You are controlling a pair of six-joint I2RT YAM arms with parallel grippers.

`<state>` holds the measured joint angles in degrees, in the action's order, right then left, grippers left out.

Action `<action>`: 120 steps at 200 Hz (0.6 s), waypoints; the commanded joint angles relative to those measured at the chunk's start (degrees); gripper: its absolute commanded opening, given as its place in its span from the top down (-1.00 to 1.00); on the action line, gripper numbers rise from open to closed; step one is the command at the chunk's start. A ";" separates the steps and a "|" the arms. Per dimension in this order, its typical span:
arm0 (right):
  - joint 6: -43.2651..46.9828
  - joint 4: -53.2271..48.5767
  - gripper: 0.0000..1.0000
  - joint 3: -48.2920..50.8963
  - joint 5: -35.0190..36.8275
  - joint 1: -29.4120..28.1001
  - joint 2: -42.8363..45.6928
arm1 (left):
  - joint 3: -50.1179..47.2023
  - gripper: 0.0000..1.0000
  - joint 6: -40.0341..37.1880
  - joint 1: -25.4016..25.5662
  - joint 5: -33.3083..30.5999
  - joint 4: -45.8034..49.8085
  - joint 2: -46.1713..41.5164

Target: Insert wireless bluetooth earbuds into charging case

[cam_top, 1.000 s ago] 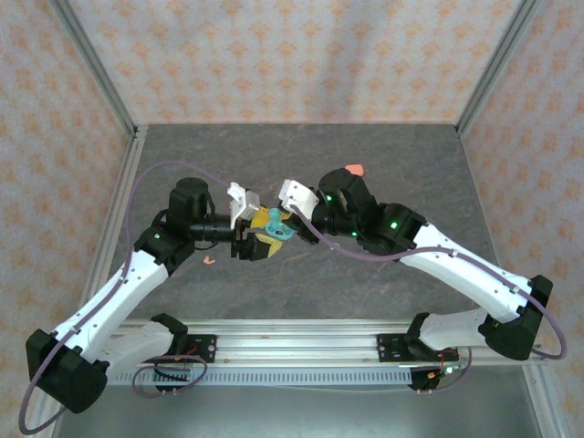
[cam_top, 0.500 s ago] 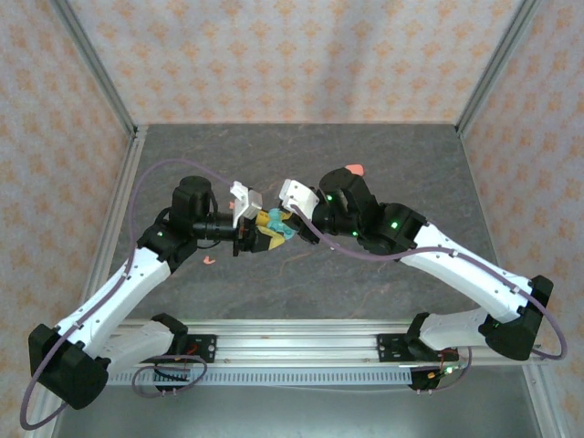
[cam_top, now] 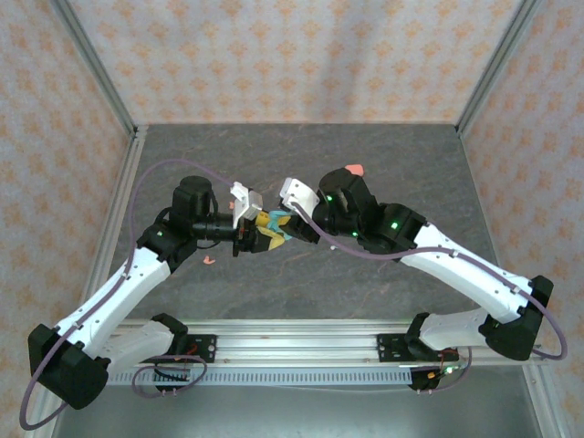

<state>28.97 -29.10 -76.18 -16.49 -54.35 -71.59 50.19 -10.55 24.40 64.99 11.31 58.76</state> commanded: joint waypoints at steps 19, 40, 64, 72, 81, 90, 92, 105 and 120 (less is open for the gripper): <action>-2.31 1.92 0.11 0.20 0.41 -0.23 2.63 | 1.75 0.82 -0.37 0.36 -1.41 0.94 -0.93; -4.06 2.30 0.06 0.33 -0.39 -0.23 3.36 | 1.90 0.83 0.39 0.18 -2.03 1.23 -0.81; -7.35 2.73 0.00 0.17 -1.63 -0.23 3.48 | 2.24 0.83 1.29 -0.32 -2.41 1.98 -0.37; -8.76 2.89 -0.01 0.29 -1.86 -0.23 4.22 | 2.23 0.83 1.61 -0.57 -2.48 2.02 -0.24; -10.39 3.04 -0.02 0.21 -1.74 -0.23 5.27 | 2.14 0.83 1.83 -0.92 -2.50 2.17 -0.33; -12.25 3.15 -0.03 -0.01 -1.17 -0.23 5.57 | 2.11 0.83 1.90 -1.39 -2.50 2.70 -0.39; -12.77 3.17 -0.03 -0.06 -1.02 -0.23 5.65 | 2.10 0.83 1.86 -1.51 -2.57 2.74 -0.40; -15.74 3.13 -0.04 -0.76 0.20 -0.07 5.99 | 2.09 0.83 1.93 -2.77 -2.27 3.90 -0.68; -20.32 4.01 -0.03 -1.70 2.62 0.27 6.18 | 1.76 0.83 1.72 -4.27 -2.06 5.46 -1.15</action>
<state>17.23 -27.46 -76.12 -17.10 -54.33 -67.02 50.63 -9.19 22.20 62.72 13.96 58.76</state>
